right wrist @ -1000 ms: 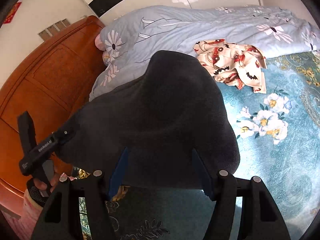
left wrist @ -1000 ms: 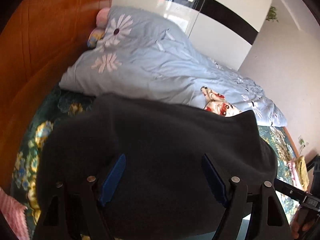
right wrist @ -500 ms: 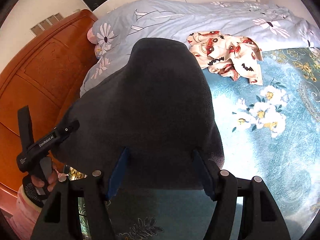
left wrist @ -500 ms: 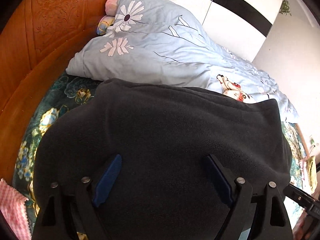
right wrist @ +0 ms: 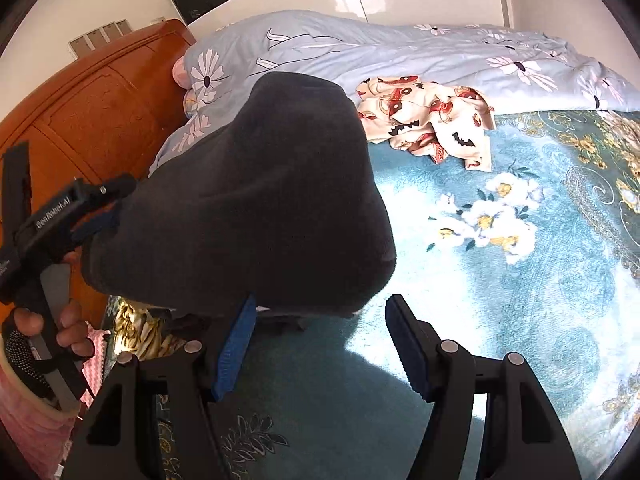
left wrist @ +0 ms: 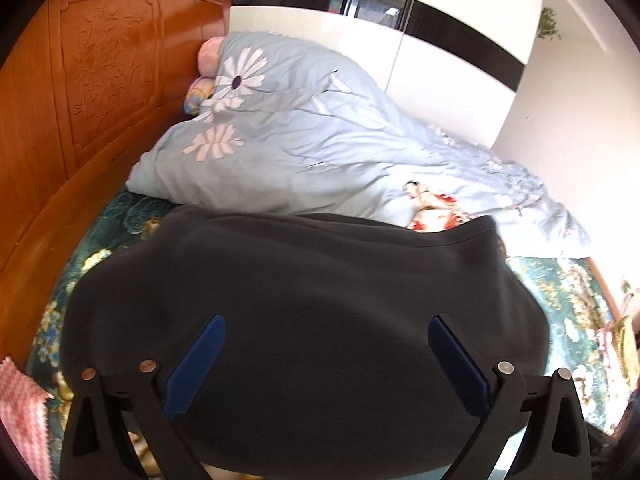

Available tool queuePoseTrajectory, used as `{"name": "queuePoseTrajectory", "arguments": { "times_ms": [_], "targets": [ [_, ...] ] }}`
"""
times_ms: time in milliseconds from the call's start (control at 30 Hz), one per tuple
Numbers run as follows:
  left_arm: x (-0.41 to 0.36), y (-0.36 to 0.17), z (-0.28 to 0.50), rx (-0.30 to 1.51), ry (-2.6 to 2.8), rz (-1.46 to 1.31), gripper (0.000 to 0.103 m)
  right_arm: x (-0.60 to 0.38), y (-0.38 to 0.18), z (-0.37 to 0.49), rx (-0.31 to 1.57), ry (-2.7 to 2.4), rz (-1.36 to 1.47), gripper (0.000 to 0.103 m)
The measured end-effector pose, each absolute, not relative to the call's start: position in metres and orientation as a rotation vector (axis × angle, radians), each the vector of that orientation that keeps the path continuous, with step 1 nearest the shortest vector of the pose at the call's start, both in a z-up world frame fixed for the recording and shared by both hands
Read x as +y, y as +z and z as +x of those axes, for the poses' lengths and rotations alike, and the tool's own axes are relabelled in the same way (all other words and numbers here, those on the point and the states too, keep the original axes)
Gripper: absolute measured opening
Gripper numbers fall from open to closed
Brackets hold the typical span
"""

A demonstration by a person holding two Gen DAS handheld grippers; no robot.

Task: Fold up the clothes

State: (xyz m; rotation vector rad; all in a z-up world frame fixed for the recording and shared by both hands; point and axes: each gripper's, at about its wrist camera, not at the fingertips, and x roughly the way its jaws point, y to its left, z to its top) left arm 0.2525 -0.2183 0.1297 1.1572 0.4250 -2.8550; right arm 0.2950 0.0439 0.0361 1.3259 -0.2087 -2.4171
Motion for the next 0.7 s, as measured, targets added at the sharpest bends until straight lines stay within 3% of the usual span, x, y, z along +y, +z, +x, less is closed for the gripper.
{"name": "queuePoseTrajectory", "arguments": {
  "times_ms": [133, 233, 433, 500, 533, 700],
  "targets": [
    [-0.191, 0.131, 0.253, 0.433, -2.897, 1.203, 0.103, 0.048, 0.028, 0.302, -0.186, -2.397, 1.339, 0.069],
    [-0.177, 0.127, 0.251, 0.476, -2.893, 1.262, 0.103, 0.052, 0.027, 0.306, -0.176, -2.403, 1.328, 0.082],
    [-0.153, 0.119, 0.252, 0.597, -2.890, 1.354, 0.103, 0.068, 0.028, 0.309, -0.182, -2.452, 1.299, 0.083],
    [-0.145, 0.118, 0.257, 0.655, -2.910, 1.343, 0.103, 0.073, 0.027, 0.310, -0.188, -2.480, 1.282, 0.103],
    [-0.142, 0.117, 0.260, 0.672, -2.920, 1.336, 0.103, 0.076, 0.026, 0.311, -0.190, -2.496, 1.270, 0.103],
    [-0.117, 0.115, 0.273, 0.487, -2.900, 1.210, 0.103, 0.087, 0.025, 0.314, -0.197, -2.551, 1.218, 0.103]
  ]
}}
